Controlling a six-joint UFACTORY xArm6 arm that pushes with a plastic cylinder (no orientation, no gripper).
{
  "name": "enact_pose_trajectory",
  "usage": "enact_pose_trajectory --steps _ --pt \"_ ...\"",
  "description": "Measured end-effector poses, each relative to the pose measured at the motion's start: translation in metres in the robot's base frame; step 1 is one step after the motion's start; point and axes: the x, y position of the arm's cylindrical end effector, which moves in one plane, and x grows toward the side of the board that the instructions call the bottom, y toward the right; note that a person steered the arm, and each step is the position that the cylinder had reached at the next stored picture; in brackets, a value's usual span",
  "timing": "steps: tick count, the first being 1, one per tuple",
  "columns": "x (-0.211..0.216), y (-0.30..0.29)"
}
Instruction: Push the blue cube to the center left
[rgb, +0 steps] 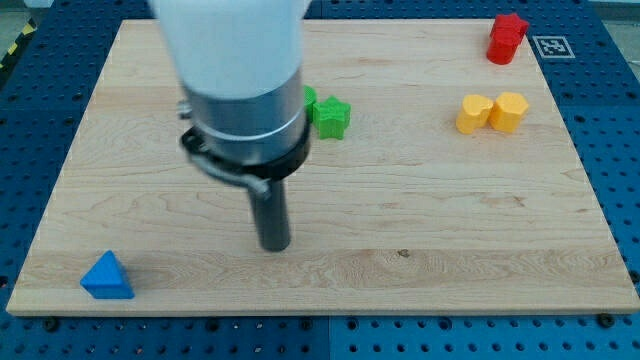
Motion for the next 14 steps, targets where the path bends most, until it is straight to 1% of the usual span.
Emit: enact_pose_trajectory --steps 1,2,4,5,6,8,10,11,13,14 --pt "-0.033 0.005" --pt "-0.065 -0.007" --pt "-0.137 -0.051" --pt "-0.152 -0.056" --pt "-0.154 -0.061" --pt "-0.155 -0.128" --pt "-0.17 -0.165" --pt "-0.17 -0.181" --pt "-0.17 -0.188" --pt "-0.163 -0.188"
